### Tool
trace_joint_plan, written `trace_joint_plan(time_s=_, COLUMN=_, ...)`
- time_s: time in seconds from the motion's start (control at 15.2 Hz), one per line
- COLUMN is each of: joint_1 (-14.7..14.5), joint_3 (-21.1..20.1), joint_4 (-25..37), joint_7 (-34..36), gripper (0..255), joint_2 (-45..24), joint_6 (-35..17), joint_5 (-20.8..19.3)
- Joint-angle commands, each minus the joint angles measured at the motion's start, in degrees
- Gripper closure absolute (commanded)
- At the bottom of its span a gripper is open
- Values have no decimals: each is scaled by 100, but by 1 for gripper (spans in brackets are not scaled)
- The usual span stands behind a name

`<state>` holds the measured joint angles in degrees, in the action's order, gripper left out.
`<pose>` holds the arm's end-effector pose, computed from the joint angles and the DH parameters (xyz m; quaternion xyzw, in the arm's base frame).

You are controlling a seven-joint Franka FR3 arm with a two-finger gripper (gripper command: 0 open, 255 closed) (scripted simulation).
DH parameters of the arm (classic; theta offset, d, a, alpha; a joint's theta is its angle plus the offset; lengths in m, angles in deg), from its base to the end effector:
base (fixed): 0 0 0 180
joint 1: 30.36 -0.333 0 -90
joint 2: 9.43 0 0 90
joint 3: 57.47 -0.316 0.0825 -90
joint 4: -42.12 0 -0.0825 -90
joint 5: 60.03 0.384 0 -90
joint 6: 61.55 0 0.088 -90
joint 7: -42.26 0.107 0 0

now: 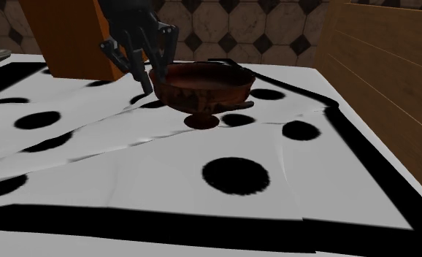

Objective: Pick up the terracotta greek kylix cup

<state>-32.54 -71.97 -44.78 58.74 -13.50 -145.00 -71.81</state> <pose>0.5473 0.1338 0.6040 0.9935 -0.0031 -0.0348 0.1081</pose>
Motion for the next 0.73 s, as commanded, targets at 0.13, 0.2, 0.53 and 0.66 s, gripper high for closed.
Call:
trace_joint_plan(time_s=0.13, joint_1=-18, joint_3=-10, joint_4=443, joint_7=-49, gripper=255, joint_2=-84, joint_6=355, joint_5=-31)
trace_joint_plan(time_s=0.2, joint_1=-25, joint_3=-13, joint_4=561, joint_7=-58, gripper=255, joint_2=-114, joint_6=443, joint_5=-42)
trace_joint_plan(time_s=0.53, joint_1=-70, joint_3=-34, joint_4=1203, joint_7=-106, gripper=255, joint_2=-303, joint_6=903, joint_5=-108)
trace_joint_plan(time_s=0.66, joint_1=-84, joint_3=-39, joint_4=1367, joint_7=-117, gripper=255, joint_2=-356, joint_6=1015, joint_5=-128)
